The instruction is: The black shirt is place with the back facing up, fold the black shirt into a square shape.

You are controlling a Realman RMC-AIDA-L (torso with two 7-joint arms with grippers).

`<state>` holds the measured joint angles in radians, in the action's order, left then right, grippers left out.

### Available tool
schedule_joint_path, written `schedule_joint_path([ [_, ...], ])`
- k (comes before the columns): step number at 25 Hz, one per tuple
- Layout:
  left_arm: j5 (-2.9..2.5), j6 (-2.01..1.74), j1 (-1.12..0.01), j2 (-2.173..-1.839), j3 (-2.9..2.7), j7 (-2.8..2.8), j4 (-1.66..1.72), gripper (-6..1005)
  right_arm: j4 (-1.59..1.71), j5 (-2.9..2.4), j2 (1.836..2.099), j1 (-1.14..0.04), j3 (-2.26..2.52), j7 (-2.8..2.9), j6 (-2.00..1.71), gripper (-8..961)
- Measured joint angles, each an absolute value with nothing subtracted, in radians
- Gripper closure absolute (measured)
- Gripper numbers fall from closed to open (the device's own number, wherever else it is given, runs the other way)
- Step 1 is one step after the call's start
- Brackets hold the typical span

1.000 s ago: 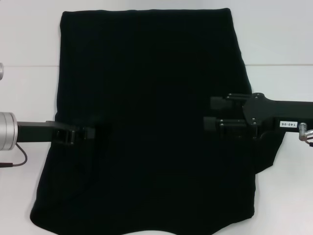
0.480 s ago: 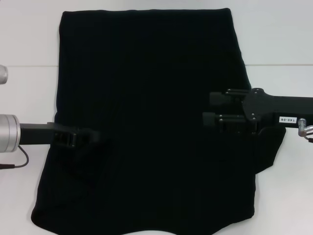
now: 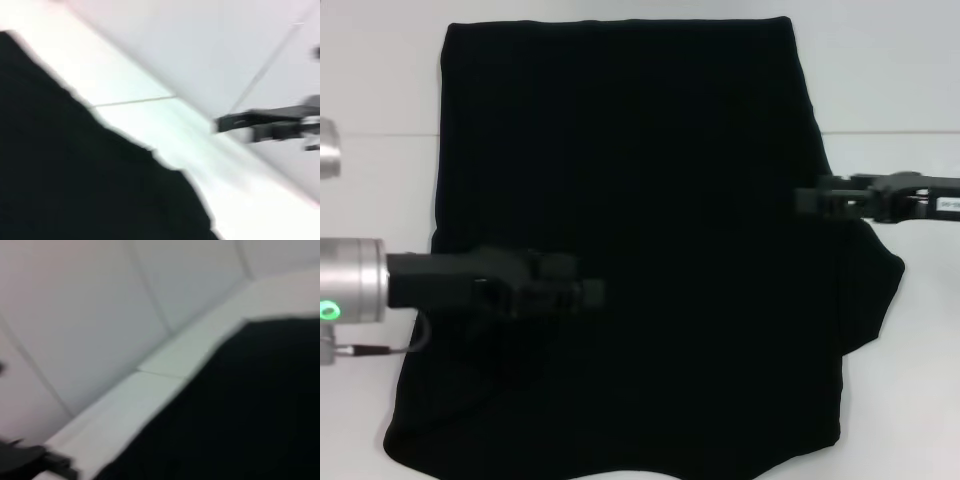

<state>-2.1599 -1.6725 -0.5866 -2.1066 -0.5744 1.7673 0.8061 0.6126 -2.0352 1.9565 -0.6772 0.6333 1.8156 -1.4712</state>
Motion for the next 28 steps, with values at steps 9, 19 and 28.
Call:
schedule_joint_path([
  [9, -2.091, -1.716, -0.574, -2.148, -0.575, 1.362, 0.709, 158, 0.684, -2.290, 1.888, -0.688, 0.635, 2.249, -1.413, 192],
  [19, -2.101, -1.707, -0.551, -2.163, -0.627, 1.144, 0.677, 92, 0.690, -2.507, 1.891, -0.718, 0.645, 2.424, -1.357, 192],
  [28, -2.106, -1.704, -0.549, -2.164, -0.653, 1.140, 0.675, 91, 0.635, -2.562, 1.912, -0.736, 0.692, 2.466, -1.296, 193],
])
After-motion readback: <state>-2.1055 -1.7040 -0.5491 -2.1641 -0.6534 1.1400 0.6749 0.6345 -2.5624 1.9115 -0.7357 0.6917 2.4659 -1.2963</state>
